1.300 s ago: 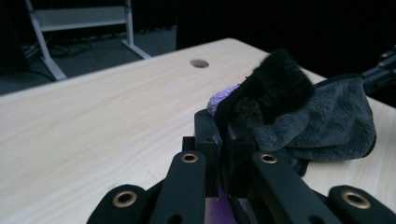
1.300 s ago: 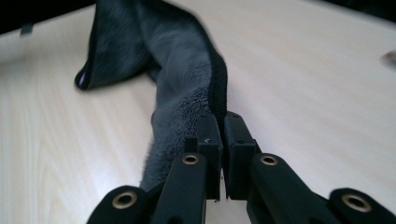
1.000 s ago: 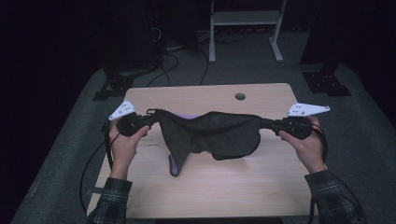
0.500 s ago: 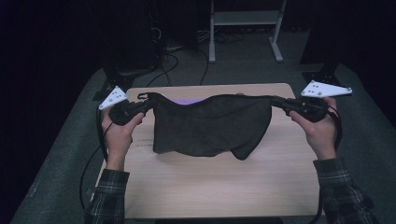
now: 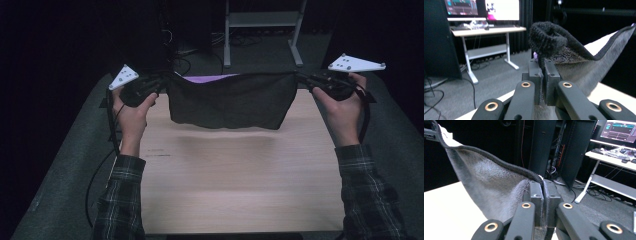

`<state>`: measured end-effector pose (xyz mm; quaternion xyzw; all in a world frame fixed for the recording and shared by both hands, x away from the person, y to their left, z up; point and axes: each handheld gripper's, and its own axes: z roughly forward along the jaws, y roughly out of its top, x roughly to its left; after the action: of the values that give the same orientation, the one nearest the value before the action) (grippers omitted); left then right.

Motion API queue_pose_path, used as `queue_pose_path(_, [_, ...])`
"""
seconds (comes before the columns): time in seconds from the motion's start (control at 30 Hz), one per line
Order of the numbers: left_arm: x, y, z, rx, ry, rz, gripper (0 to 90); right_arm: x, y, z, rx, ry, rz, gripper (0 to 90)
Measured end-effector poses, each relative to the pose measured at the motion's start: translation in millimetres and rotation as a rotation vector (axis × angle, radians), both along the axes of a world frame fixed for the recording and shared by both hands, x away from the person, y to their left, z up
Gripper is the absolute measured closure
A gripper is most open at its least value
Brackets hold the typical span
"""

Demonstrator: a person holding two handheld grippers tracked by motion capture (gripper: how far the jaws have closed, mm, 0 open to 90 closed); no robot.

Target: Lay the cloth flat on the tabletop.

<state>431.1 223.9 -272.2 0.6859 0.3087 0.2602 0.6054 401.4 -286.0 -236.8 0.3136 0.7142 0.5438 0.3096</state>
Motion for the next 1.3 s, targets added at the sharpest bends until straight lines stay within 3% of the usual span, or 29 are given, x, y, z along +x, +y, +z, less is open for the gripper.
queue_pose_path(0.07, [1.5, -1.0, -16.6, 0.015, 0.037, -0.006, 87.1, -0.9, -1.3, -12.7, -0.003, 0.020, 0.005, 86.5])
queue_pose_path(0.13, [1.6, -1.3, -43.2, 0.028, 0.098, -0.018, 87.1, 0.0, -2.0, -38.4, -0.013, 0.074, 0.010, 86.5])
queue_pose_path(0.17, [1.6, -1.3, -43.2, 0.028, 0.098, -0.018, 87.1, 0.0, -2.0, -38.4, -0.013, 0.074, 0.010, 86.5])
queue_pose_path(0.27, [-1.7, -0.9, -65.8, 0.047, 0.150, -0.029, 87.1, -2.8, -3.3, -72.5, -0.013, 0.140, 0.031, 86.5])
queue_pose_path(0.3, [-3.3, -0.7, -71.8, 0.050, 0.163, -0.036, 87.1, -2.8, -3.3, -72.5, -0.013, 0.140, 0.031, 86.5])
queue_pose_path(0.33, [-7.1, -0.6, -81.8, 0.060, 0.184, -0.046, 87.1, -7.0, -3.0, -85.0, -0.016, 0.166, 0.041, 86.5])
queue_pose_path(0.6, [-25.7, 3.1, -105.9, 0.074, 0.234, -0.082, 87.0, -27.7, -4.6, -115.7, -0.041, 0.213, 0.084, 86.5])
queue_pose_path(1.3, [-74.3, 11.4, -138.3, 0.130, 0.315, -0.137, 86.8, -71.2, -8.7, -154.6, -0.101, 0.295, 0.144, 86.4])
